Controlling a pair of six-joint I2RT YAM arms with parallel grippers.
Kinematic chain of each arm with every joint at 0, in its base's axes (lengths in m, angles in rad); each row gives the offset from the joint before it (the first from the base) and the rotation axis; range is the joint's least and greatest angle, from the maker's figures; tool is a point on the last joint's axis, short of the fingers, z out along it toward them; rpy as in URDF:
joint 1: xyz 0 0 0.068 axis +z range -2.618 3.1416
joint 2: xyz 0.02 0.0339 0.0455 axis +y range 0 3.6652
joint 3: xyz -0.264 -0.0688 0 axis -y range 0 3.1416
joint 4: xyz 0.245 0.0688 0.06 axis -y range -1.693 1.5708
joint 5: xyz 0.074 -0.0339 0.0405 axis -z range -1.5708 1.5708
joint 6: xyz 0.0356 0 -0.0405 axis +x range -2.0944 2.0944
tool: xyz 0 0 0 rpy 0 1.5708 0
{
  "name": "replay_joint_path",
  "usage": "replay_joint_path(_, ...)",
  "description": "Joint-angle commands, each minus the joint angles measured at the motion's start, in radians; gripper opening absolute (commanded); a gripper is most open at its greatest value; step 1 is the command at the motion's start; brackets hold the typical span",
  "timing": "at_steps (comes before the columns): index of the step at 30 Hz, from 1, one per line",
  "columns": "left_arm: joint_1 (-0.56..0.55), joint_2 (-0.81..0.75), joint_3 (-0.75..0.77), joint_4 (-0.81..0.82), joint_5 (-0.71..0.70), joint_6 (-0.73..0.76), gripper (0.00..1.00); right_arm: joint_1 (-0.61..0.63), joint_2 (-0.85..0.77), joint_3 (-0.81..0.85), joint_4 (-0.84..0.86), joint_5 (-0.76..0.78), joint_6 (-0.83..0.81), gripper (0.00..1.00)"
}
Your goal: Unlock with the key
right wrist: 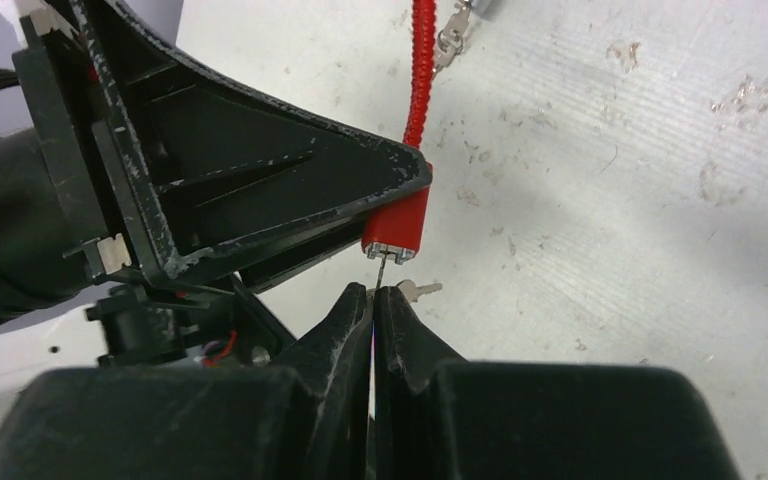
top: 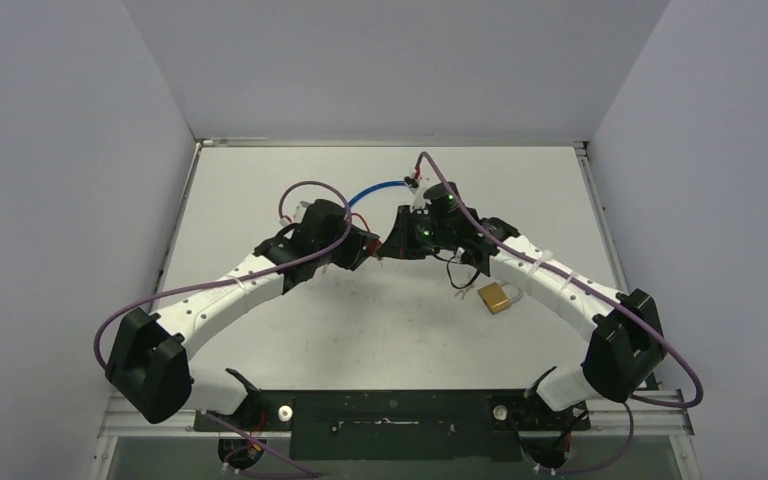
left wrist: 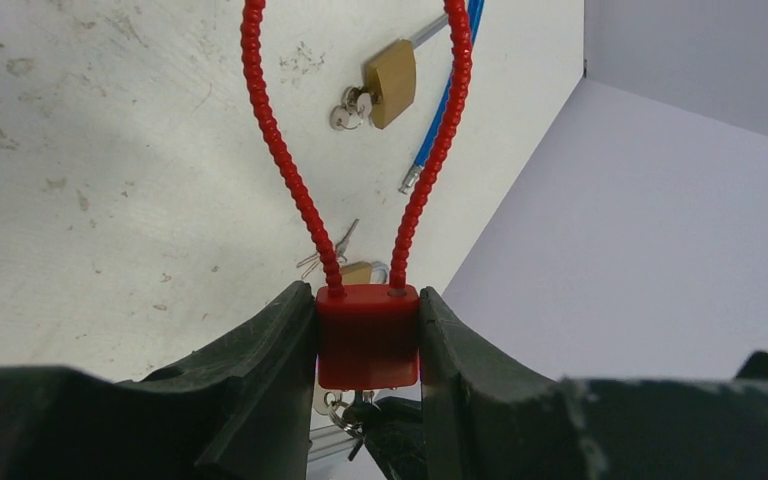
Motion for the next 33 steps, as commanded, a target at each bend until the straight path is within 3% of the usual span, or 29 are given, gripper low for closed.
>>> replay_joint_path(1,-0.032,-0.025,0.037,0.114,0.161,-0.058,0.0,0.089,0.004,-0.045,0.242,0.156,-0.136,0.0)
replay_joint_path(5,-0.027,-0.035,0.039,0.113,0.162,-0.072,0.0,0.115,-0.007,-0.089,0.278,0.228,-0.18,0.0)
replay_joint_path(11,-0.026,-0.058,0.003,0.146,0.169,-0.122,0.0,0.125,0.045,-0.003,0.124,0.412,-0.133,0.0)
replay_joint_path(14,-0.015,-0.068,-0.02,0.179,0.176,-0.149,0.0,0.131,0.019,-0.045,0.212,0.31,-0.153,0.0)
replay_joint_path(16,-0.011,-0.07,-0.024,0.183,0.179,-0.156,0.0,0.114,-0.024,-0.13,0.419,0.15,-0.132,0.0)
replay_joint_path(18,-0.008,-0.072,-0.031,0.194,0.188,-0.168,0.0,0.123,-0.035,-0.152,0.449,0.12,-0.141,0.0)
replay_joint_path(23,0.01,-0.09,-0.054,0.23,0.208,-0.209,0.0,0.161,-0.016,-0.145,0.373,0.297,-0.29,0.0)
replay_joint_path(26,0.018,-0.095,-0.054,0.23,0.214,-0.218,0.0,0.159,-0.028,-0.179,0.408,0.319,-0.332,0.0)
replay_joint_path(29,0.023,-0.099,-0.063,0.258,0.224,-0.233,0.0,0.159,-0.019,-0.183,0.435,0.312,-0.338,0.0)
replay_joint_path(33,0.023,-0.103,-0.059,0.266,0.242,-0.229,0.0,0.139,0.037,-0.116,0.35,0.336,-0.24,0.04)
